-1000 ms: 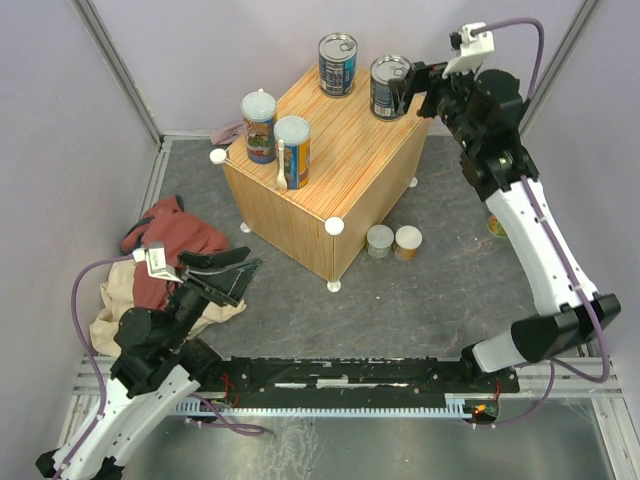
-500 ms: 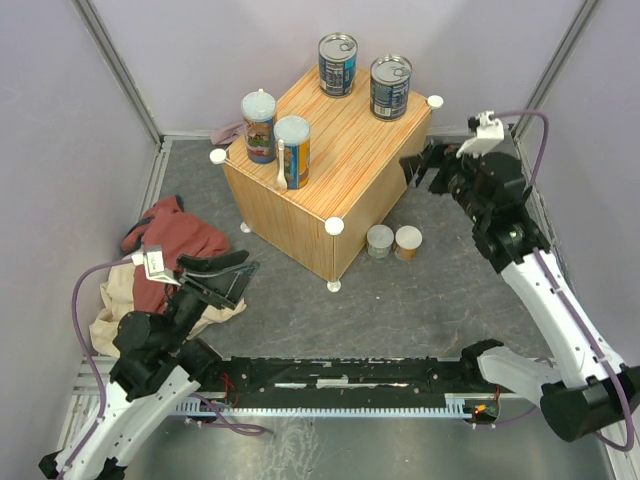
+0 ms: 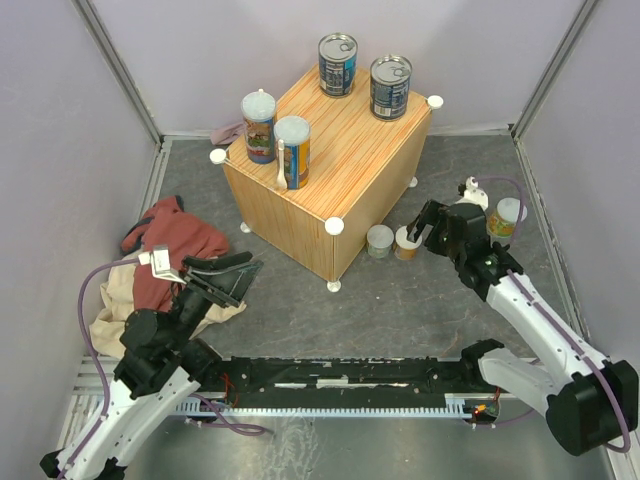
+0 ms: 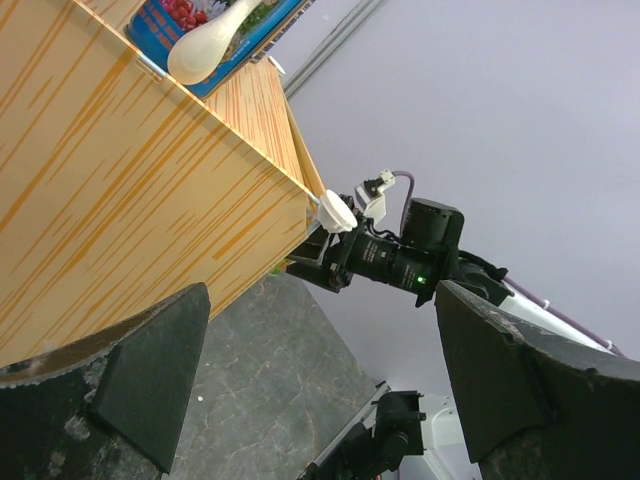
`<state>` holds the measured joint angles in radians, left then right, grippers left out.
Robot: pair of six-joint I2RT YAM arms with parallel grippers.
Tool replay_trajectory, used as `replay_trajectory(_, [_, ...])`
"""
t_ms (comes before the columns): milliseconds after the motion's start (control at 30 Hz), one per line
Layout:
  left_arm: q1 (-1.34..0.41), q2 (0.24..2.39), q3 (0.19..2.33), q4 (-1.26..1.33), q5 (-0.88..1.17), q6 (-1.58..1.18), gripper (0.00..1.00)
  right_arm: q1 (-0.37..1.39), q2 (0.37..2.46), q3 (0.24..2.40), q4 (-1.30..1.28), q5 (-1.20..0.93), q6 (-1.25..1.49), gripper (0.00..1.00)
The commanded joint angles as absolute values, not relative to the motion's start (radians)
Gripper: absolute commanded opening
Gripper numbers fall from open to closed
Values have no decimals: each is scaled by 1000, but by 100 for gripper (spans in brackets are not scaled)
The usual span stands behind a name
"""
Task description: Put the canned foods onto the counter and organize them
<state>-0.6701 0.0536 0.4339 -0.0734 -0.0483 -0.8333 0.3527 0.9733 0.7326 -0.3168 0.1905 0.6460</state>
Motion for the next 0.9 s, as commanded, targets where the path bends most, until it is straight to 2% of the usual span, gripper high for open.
replay_trajectory(0, [-674, 43, 434, -43, -45, -870, 100, 362, 1016, 725, -287, 282, 756, 95])
replay_trajectory(167, [-673, 45, 429, -43, -42, -871, 100, 372, 1084, 720, -252, 296, 781, 100])
replay_trajectory(867, [-673, 35, 419, -42, -31, -875, 100, 391, 1313, 783, -163, 319, 783, 100])
